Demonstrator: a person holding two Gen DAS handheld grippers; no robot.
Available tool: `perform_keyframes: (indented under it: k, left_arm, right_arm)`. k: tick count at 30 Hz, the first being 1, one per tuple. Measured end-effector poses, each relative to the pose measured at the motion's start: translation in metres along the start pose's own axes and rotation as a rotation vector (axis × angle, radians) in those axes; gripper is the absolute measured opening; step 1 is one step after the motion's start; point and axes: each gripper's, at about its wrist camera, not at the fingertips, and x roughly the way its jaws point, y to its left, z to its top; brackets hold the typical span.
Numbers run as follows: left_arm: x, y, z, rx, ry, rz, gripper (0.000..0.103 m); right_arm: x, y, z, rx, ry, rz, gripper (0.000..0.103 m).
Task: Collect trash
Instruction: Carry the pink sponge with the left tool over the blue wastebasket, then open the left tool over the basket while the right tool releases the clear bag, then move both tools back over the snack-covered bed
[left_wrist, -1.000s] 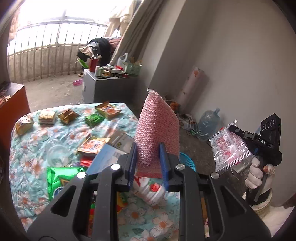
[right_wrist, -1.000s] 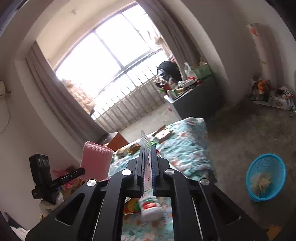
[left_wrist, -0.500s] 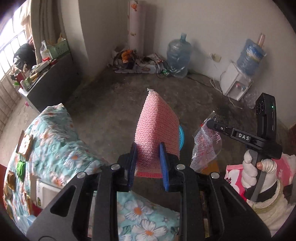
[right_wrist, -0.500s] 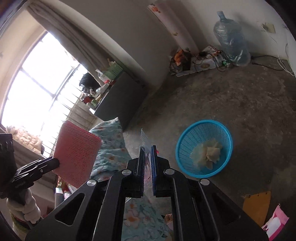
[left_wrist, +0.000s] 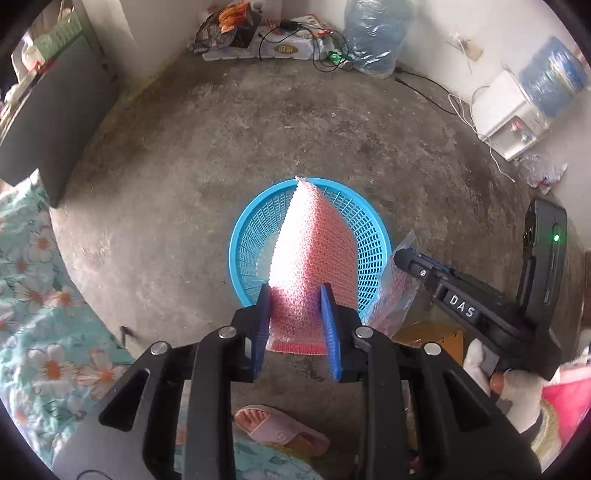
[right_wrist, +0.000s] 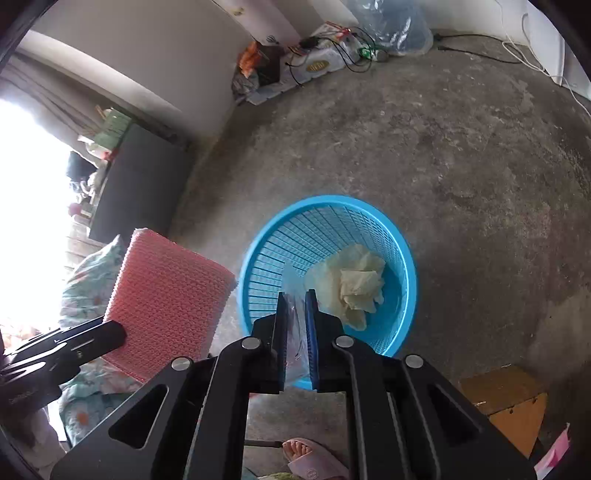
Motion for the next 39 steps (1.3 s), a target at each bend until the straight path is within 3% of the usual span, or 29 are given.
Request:
perform_keyframes:
  k: [1, 3, 5, 9, 15, 21, 24, 27, 31, 34, 39]
  left_arm:
    - [0.010, 0.006, 0.005, -0.040, 0.017, -0.019, 0.028]
    - [0.026, 0.015, 0.008, -0.113, 0.038, -0.033, 0.029]
    - [0.033, 0.023, 0.007, -0.153, 0.046, -0.056, 0.033]
    - [0.029, 0.022, 0.005, -0.124, 0.020, -0.081, 0.033]
    - [-0.011, 0.015, -0.005, -0.093, -0.037, -0.131, 0.034]
    - [-0.085, 0.017, -0.038, -0.078, -0.128, -0.210, 0.040]
    - [-0.132, 0.024, -0.070, -0.078, -0.210, -0.252, 0.045]
    - [-0.178, 0.030, -0.111, -0.066, -0.305, -0.241, 0.051]
    - [-0.235, 0.047, -0.175, -0.091, -0.446, -0.200, 0.064]
    - [-0.272, 0.064, -0.229, -0.128, -0.568, -0.114, 0.070]
    - [-0.317, 0.111, -0.319, -0.257, -0.702, -0.041, 0.073]
  right_arm:
    - [0.013, -0.005, 0.004, 0.010, 0.012, -0.015, 0.031]
    - [0.034, -0.014, 0.006, 0.022, 0.031, -0.045, 0.039]
    - [0.045, -0.021, 0.007, 0.044, 0.042, -0.090, 0.039]
    - [0.041, -0.030, 0.001, 0.084, 0.025, -0.058, 0.040]
    - [0.010, -0.031, -0.004, 0.071, -0.039, -0.029, 0.040]
    - [-0.049, -0.006, -0.017, 0.017, -0.112, 0.008, 0.043]
    - [-0.086, 0.022, -0.029, -0.068, -0.168, 0.036, 0.053]
    - [-0.123, 0.057, -0.045, -0.175, -0.236, 0.063, 0.065]
    - [-0.167, 0.107, -0.070, -0.320, -0.320, 0.098, 0.081]
    - [-0.195, 0.143, -0.094, -0.423, -0.374, 0.127, 0.093]
    - [-0.227, 0.200, -0.143, -0.602, -0.413, 0.186, 0.095]
